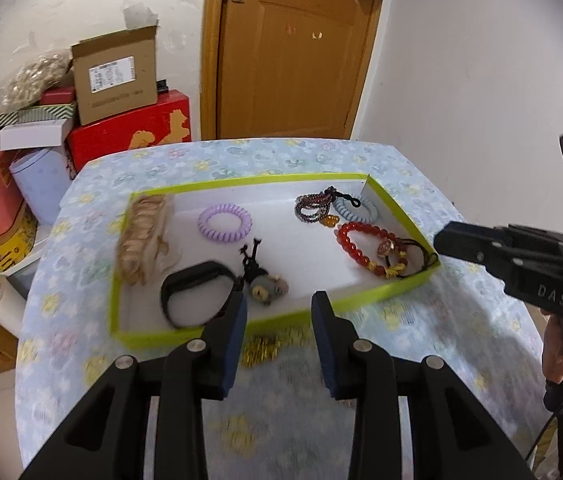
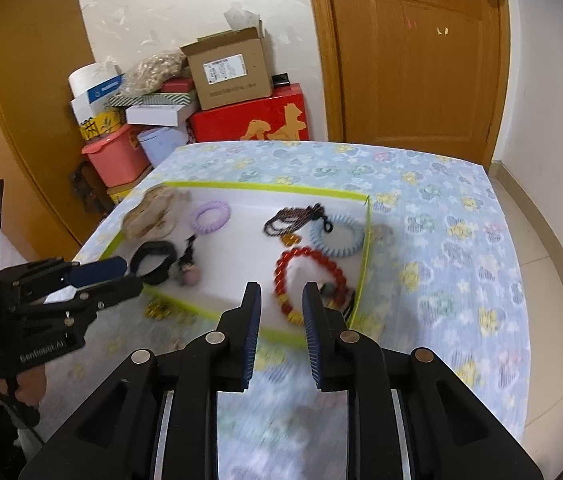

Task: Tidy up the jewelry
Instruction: 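Withdraw both open tools from the tray toward the gold pieces, then grasp the gold chain pendant with the right tool while the left tool grasps the gold brooch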

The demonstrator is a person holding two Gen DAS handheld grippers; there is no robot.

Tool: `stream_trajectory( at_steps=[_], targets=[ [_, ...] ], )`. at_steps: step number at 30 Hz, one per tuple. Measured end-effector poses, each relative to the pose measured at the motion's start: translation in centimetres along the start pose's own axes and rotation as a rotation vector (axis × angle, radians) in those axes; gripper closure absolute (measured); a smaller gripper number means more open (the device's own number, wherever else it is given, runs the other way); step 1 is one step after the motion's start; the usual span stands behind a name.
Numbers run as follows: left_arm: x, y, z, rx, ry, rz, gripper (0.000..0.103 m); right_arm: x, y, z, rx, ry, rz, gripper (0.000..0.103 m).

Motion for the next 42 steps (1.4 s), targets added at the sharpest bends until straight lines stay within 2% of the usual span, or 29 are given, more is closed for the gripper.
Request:
stream_trajectory(
  at_steps=[1,3,13,20,26,34,37,42],
  targets=[
    [-0.1,0.5,0.4,0.003,0.004,-0.006,0.068,-0.2,0.4,0.4,0.002,-0.001,-0.002,0.072],
    [-0.3,1.4,1.3,0.008,0.013,-0.016,0.068,-0.9,1.2,1.3,0.006,0.003,-0.008,0.070],
    [-1.1,4.3,5.9,-0.007,0.049,-0.058,0.068,-4.1,3.2,6.0,-0.023,0.016,-0.034,0.070],
    [-1.5,4.8,7.9,-0.024,0.068,-0.060,0.068,-5.1,2.7,8.0,-0.046,-0.006,-0.069,0.069],
    [-2.0,4.8,8.4,-0.026,0.091,-0.061,0.068,-5.5,2.0,8.0,-0.070,-0.011,-0.067,0.069],
    [-2.6,4.8,8.4,-0.021,0.102,-0.054,0.068,-7.6,0.9,6.7,-0.072,0.068,-0.075,0.070],
    [-2.8,4.7,8.2,-0.019,0.102,-0.052,0.068,-8.3,0.1,6.1,-0.083,0.095,-0.081,0.077],
    [-3.5,4.3,7.6,-0.016,0.106,-0.051,0.068,-9.4,-1.6,5.1,-0.103,0.125,-0.085,0.080]
  ],
)
Point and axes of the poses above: each gripper's, at about its wrist camera, not at the fingertips, and y roughly against the way its jaws point, x to its right, z to its underside, the point moved 2 cm from there along -y, roughly the way its jaws point, and after that the axes turned 5 degrees about y, right-handed, at the moved point
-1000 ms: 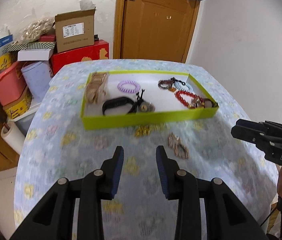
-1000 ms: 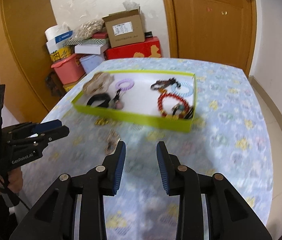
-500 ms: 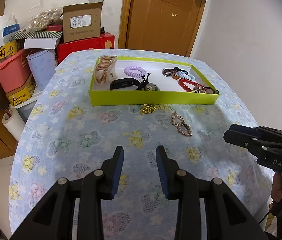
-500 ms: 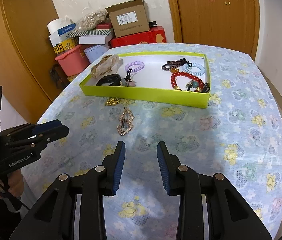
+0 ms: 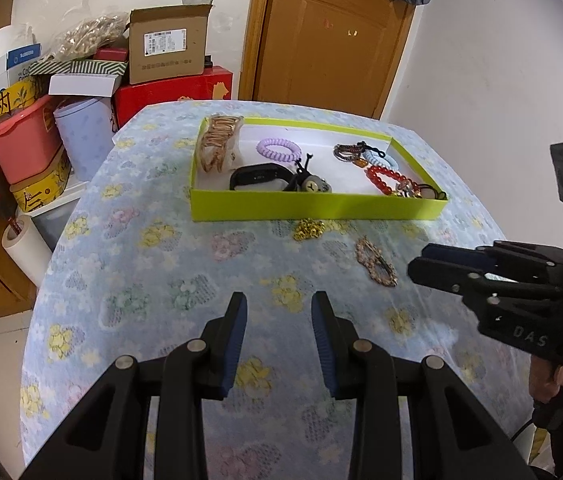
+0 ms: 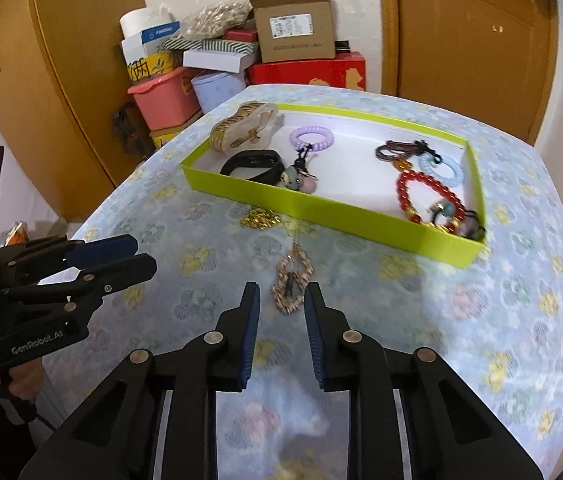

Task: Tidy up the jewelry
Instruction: 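Grasp the gold chain pendant with the right tool while the left tool grasps the gold brooch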

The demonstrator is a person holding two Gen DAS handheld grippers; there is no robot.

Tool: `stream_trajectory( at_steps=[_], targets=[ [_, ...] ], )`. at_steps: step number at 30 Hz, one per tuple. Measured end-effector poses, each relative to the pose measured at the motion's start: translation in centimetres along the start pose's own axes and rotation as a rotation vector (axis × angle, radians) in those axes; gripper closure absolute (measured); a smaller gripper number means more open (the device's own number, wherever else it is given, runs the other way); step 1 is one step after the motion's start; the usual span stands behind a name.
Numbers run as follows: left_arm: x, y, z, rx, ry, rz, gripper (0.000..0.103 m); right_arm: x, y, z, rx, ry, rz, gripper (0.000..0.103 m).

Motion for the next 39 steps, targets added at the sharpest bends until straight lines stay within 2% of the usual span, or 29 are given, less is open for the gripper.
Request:
stream_trajectory(
  at_steps=[10,16,21,33,39],
  targets=[
    [-1.1,-0.9,-0.9,0.000,0.011,-0.001,0.068,0.0,-3.6,-1.2,-0.053,0.023,0.017,0.092],
    [-1.0,-1.7,-1.4,-0.009,0.008,0.009,0.068,0.1,-4.0,-1.4,-0.066,0.045,0.042,0.099],
    [-0.3,-2.6,-1.8,-0.020,-0.003,0.023,0.068,-0.2,-3.9,-1.3,-0.063,0.074,0.063,0.099],
    [1.3,-5.4,-3.2,-0.059,-0.023,0.066,0.068,1.5,-1.0,-1.2,0.006,0.018,0.051,0.099],
    [2.7,-7.0,-4.0,-0.073,-0.052,0.062,0.068,2.8,-0.1,-0.5,0.017,-0.018,0.050,0.099]
  ],
)
Point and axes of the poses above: each gripper's, at about its wrist camera, not at the fingertips, and y roughly against the way its jaws point, x to its right, z to its underside, the point moved 2 cm from there along -y, roughly the way its jaws point, and after that the axes turned 5 degrees about y, right-handed, at the moved point
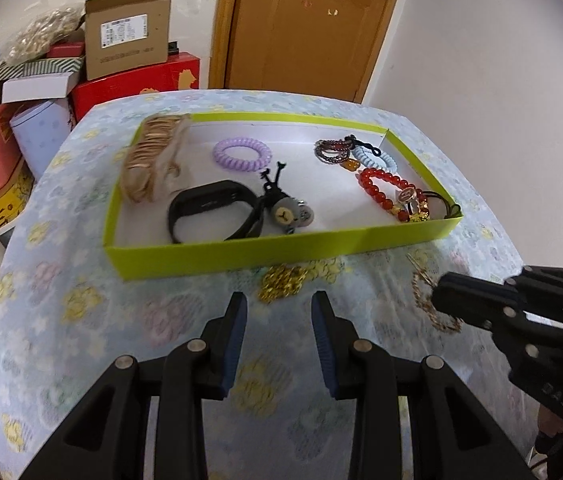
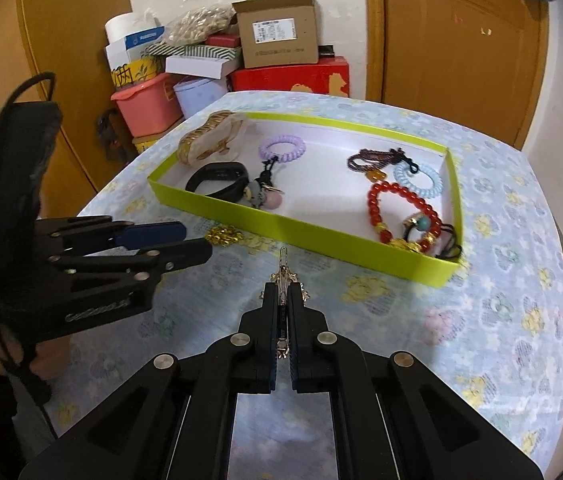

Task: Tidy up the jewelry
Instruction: 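Grasp the gold chain pendant with the right tool while the left tool grasps the gold brooch, then carry the gold pendant and gold brooch into the tray while opening both tools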

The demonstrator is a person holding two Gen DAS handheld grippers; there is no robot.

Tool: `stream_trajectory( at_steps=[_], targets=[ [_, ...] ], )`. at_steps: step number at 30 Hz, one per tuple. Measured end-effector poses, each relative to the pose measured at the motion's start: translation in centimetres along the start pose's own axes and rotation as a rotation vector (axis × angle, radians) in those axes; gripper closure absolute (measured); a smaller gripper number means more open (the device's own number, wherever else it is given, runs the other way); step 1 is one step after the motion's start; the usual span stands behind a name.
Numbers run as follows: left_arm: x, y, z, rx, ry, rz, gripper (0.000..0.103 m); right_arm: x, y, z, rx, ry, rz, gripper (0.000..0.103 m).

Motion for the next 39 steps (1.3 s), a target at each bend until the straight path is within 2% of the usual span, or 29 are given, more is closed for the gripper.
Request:
stream_trajectory(
  at_steps=[4,8,10,11,12,15,20,24,39],
  targets=[
    [0.6,-1.1,-0.4,-0.008,-0.017,-0.015,0.068,0.8,0.3,0.4,0.004,-0.022,-0.001,0.099],
    [1.7,-1.6,-0.5,0.000,-0.064,-0.067,0.068,1.6,0.6,0.6,0.013,-0.041,-0.001,0.099],
    [2.3,-1.9,-0.4,0.006,-0.107,-0.116,0.073,1.9,0.7,0.7,0.017,-0.048,0.000,0.099],
    [2.6,-2.0,-0.4,0.013,-0.134,-0.137,0.079,2.0,0.7,0.7,0.019,-0.051,-0.001,0.099],
    [2.8,-2.0,-0.3,0.011,-0.143,-0.128,0.087,2.1,0.8,0.8,0.021,-0.054,-0.001,0.099],
    [3.3,-2.0,-0.2,0.008,-0.159,-0.141,0.092,2.2,1.0,1.0,0.025,-0.060,-0.003,0.099],
    [3.2,-1.3,0.1,0.003,-0.129,-0.090,0.093,2.2,1.7,1.3,0.033,-0.063,0.000,0.099],
    [3.2,0.4,0.3,0.029,-0.112,-0.051,0.093,2.2,2.4,1.5,0.042,-0.068,0.005,0.099],
    [3.3,6.2,-0.8,0.120,-0.085,0.027,0.093,2.2,4.6,1.4,0.081,-0.078,0.007,0.099]
  ],
)
Point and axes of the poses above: each gripper's, at about its wrist camera, not at the fingertips, and y roughly against the way its jaws point, x to its right, z to its underside, the point moved 2 cm from there along -y, roughly the way its jaws point, and after that the axes turned 5 degrees about y, right-handed, at the moved point
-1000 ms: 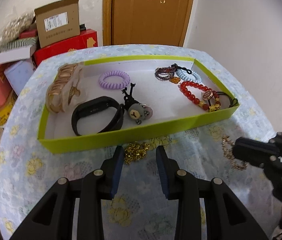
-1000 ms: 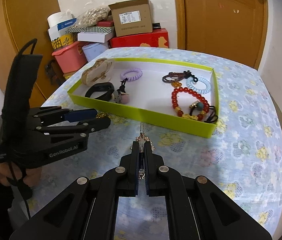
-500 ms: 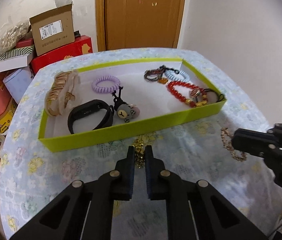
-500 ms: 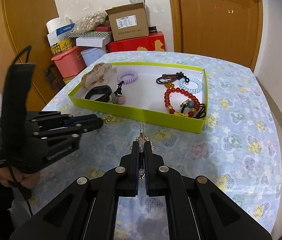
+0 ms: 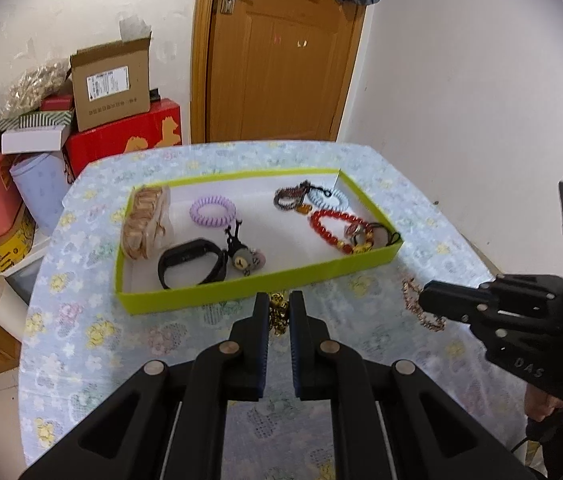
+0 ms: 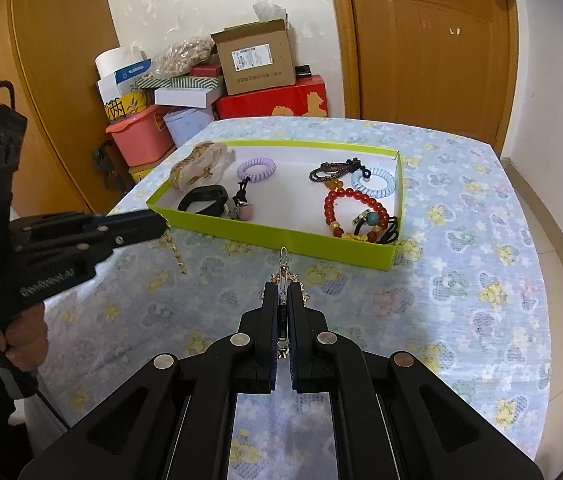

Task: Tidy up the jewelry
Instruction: 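Carry the gold pendant and gold brooch into the tray while opening both tools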

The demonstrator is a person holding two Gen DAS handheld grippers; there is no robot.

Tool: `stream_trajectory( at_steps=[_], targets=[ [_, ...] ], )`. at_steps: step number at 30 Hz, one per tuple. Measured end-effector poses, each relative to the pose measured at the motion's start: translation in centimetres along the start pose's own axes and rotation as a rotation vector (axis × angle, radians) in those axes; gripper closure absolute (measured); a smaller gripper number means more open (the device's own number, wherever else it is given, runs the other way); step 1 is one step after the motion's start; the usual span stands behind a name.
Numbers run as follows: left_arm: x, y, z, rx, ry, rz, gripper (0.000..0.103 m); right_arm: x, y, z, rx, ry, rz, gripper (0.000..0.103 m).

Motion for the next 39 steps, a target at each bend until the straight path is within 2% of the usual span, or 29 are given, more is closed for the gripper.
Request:
stream_trajectory(
  at_steps=[9,18,27,39],
  targets=[
    [0.3,1.3,-2.3,0.036,0.004,0.022,0.093,0.2,0.8,-1.2,0.027,0.015,0.003,0.099],
    [-0.2,0.6,-4.8,0.044,-0.005,0.015,0.093,1.0,0.7,-3.4,0.053,0.024,0.014,0.099],
    [-0.5,-2.2,-7.5,0.019,-0.009,0.028,0.093,2.3,-1.2,-5.4,0.050,0.017,0.006,0.099],
    [-0.2,-8.2,-10.0,-0.048,-0.016,0.051,0.093,4.1,-5.4,-6.9,0.005,-0.012,-0.009,0.099]
  ],
)
Point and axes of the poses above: each gripper's, at about its wrist camera, not at the fingertips, and y roughly against the way its jaws point, x to its right, z to its underside, the point moved 2 cm from there along -y, roughly the way its jaws point, and after that the axes turned 5 degrees about y, right-handed, at the moved point
